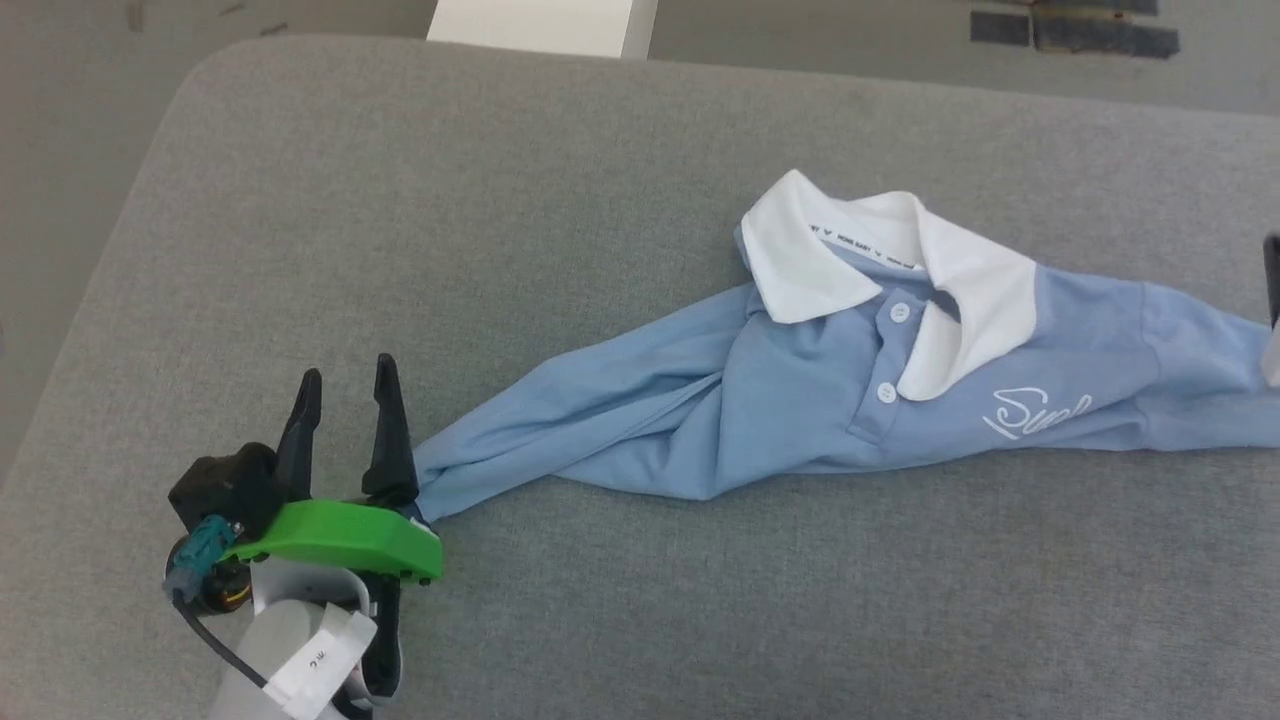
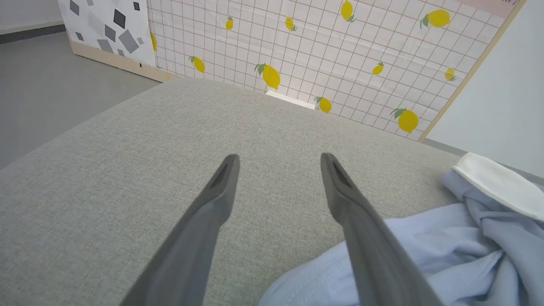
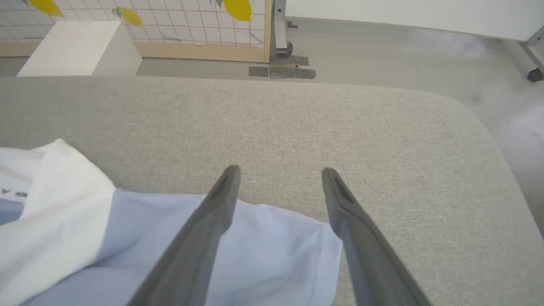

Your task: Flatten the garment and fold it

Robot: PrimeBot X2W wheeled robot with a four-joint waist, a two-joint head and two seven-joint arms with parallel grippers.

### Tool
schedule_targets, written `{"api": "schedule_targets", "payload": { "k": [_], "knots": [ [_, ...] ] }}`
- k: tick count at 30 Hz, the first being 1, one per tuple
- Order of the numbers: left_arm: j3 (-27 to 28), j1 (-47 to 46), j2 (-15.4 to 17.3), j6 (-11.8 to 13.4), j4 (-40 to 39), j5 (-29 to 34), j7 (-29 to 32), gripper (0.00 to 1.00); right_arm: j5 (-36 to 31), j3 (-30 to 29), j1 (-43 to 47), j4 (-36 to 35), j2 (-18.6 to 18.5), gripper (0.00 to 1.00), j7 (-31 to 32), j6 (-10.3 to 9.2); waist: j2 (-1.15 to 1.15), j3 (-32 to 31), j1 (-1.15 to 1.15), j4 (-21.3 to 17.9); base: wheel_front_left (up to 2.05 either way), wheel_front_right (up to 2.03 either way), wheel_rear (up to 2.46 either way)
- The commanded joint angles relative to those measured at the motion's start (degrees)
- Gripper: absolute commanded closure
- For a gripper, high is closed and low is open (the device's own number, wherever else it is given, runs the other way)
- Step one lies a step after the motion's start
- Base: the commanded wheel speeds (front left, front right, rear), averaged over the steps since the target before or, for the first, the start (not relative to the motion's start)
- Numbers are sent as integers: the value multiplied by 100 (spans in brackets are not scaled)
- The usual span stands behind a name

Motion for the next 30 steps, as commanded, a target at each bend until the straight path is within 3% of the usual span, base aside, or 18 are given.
{"api": "schedule_targets", "payload": {
  "k": [1,7,13,23,30],
  "knots": [
    [-15,34,44,-28,15,65,13,0,150,8,106,-136,84,0,-341,-8,0,-217,0,-94,0,0,0],
    [-24,227,95,15,7,40,90,0,623,112,766,-686,418,0,-1637,-8,0,-646,0,-291,0,0,0],
    [-30,434,136,66,-63,8,175,0,825,38,1777,-1159,905,0,-2316,-8,0,-942,0,-415,0,0,0],
    [-154,532,157,96,-163,-50,482,0,1081,-51,2631,-1546,1278,0,-2479,-8,0,-1018,0,-582,0,0,0],
    [-678,-476,228,-113,41,41,1613,0,1067,-90,2544,-1695,1302,0,-2399,-8,0,-776,0,-615,0,0,0]
  ]
}}
